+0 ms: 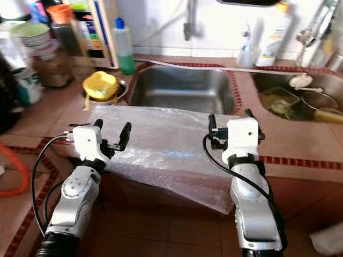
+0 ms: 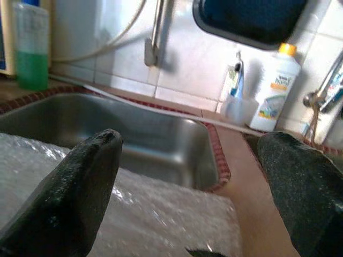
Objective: Kitchen organization
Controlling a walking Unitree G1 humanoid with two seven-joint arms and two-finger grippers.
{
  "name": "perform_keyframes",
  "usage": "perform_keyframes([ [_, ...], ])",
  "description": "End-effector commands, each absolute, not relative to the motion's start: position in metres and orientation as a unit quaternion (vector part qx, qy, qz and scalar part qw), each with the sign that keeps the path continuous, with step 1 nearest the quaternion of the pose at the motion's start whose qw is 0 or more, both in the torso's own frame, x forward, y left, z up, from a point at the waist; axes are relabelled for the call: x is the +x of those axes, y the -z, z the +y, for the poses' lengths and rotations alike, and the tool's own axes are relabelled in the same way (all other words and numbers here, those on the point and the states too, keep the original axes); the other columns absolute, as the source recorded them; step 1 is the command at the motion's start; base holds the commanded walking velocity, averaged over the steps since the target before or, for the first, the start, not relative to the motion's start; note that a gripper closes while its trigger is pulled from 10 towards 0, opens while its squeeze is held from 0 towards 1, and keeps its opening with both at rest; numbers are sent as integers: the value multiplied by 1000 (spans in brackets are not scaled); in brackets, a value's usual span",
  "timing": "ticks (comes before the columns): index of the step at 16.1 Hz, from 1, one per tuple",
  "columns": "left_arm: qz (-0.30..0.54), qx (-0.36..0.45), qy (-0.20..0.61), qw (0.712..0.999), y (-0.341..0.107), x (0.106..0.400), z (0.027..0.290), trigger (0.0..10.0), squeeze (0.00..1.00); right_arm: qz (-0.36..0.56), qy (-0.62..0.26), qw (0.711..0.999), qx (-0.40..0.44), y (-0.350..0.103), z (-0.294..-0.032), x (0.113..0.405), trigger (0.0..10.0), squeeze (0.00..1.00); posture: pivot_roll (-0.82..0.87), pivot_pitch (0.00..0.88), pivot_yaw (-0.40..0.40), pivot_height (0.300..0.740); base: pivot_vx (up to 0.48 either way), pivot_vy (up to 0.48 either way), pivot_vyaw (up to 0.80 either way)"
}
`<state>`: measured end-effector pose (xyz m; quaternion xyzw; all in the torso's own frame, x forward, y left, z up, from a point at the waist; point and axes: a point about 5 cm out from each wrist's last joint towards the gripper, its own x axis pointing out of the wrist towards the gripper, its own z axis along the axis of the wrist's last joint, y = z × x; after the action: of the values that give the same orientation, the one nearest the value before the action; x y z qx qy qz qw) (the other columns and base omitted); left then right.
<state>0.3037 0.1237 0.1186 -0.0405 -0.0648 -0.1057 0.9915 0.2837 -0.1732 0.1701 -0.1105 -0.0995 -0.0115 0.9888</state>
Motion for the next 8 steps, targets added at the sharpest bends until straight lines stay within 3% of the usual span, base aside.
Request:
perform_keyframes([
  [1, -81, -43, 112, 989, -128, 306, 122, 10000, 0, -115, 6, 986, -118, -176, -172, 283, 10000, 0, -106, 0, 48, 740, 0, 0, 0],
  [8, -85, -51, 129, 987, -131, 308, 116, 10000, 0, -125, 14, 984, -128, -181, -174, 281, 10000, 0, -125, 0, 59, 740, 0, 0, 0],
])
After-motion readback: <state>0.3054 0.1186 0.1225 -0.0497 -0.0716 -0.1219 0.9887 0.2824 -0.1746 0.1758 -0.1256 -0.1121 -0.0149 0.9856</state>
